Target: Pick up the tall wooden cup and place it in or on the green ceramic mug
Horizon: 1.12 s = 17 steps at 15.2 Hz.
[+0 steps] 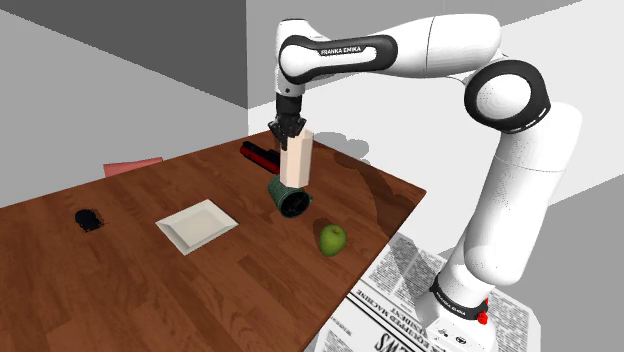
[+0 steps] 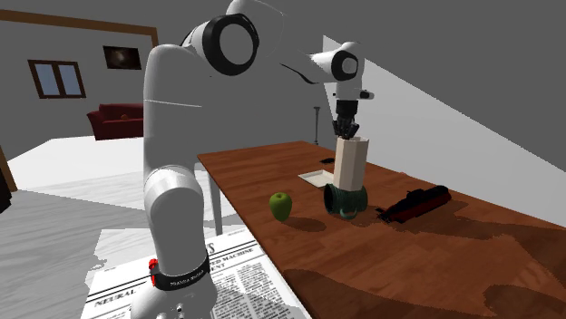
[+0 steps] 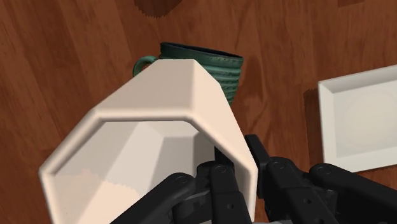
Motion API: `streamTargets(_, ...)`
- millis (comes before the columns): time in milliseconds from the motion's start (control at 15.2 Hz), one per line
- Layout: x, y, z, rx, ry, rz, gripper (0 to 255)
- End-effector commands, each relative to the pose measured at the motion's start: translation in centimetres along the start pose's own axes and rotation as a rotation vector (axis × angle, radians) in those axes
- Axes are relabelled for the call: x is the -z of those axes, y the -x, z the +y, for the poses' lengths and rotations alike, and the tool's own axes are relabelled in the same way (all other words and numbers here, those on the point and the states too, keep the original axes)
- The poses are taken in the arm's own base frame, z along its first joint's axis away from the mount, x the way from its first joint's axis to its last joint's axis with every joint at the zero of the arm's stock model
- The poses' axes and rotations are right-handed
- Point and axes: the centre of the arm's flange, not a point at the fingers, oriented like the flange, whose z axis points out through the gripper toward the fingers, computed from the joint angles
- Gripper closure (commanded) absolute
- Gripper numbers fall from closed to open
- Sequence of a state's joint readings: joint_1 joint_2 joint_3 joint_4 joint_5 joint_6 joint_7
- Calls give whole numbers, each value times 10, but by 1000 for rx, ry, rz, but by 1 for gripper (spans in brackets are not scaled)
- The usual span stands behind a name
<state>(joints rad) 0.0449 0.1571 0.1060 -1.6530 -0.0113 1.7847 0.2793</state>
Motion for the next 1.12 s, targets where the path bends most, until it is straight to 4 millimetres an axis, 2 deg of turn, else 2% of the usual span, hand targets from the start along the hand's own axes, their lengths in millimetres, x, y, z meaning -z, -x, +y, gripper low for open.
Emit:
streamTargets(0, -2, 0, 0, 0, 1, -2, 255)
streamTargets(264, -2, 0, 0, 0, 1, -2, 255)
streamTargets(330, -2, 0, 0, 0, 1, -2, 0)
streamTargets(660, -2, 0, 0, 0, 1, -2, 0)
streamTargets(924, 48, 0, 0, 0, 1, -2, 0)
streamTargets(1056, 48, 0, 0, 0, 1, -2, 0)
